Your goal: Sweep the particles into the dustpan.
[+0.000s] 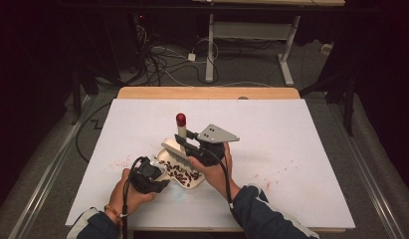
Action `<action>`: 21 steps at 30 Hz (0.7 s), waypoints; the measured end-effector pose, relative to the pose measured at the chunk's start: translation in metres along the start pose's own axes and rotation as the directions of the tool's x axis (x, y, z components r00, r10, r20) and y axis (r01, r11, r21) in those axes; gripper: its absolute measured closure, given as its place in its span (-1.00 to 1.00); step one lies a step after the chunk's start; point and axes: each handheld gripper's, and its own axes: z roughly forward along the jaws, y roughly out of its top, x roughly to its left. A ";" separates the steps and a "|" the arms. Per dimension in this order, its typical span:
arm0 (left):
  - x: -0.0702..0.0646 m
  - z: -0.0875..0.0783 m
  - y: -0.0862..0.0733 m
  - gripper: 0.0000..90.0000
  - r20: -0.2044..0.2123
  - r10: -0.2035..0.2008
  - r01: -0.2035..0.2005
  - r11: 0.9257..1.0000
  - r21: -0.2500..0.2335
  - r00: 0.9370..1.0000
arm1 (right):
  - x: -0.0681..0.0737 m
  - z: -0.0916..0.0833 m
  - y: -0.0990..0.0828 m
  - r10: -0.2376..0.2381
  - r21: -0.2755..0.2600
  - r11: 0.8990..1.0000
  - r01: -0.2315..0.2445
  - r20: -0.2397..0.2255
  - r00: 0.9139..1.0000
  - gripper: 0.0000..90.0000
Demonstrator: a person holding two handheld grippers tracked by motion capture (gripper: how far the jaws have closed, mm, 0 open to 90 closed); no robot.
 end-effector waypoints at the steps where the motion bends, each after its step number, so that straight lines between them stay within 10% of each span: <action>1: 0.000 0.000 0.000 0.42 0.000 0.002 -0.002 1.000 0.002 1.000 | -0.001 -0.001 0.001 0.007 -0.001 1.000 -0.007 0.003 1.000 0.56; 21: 0.001 0.003 -0.002 0.42 -0.003 0.011 -0.011 1.000 0.002 1.000 | -0.036 -0.051 0.025 -0.004 -0.068 0.998 0.011 0.105 0.994 0.56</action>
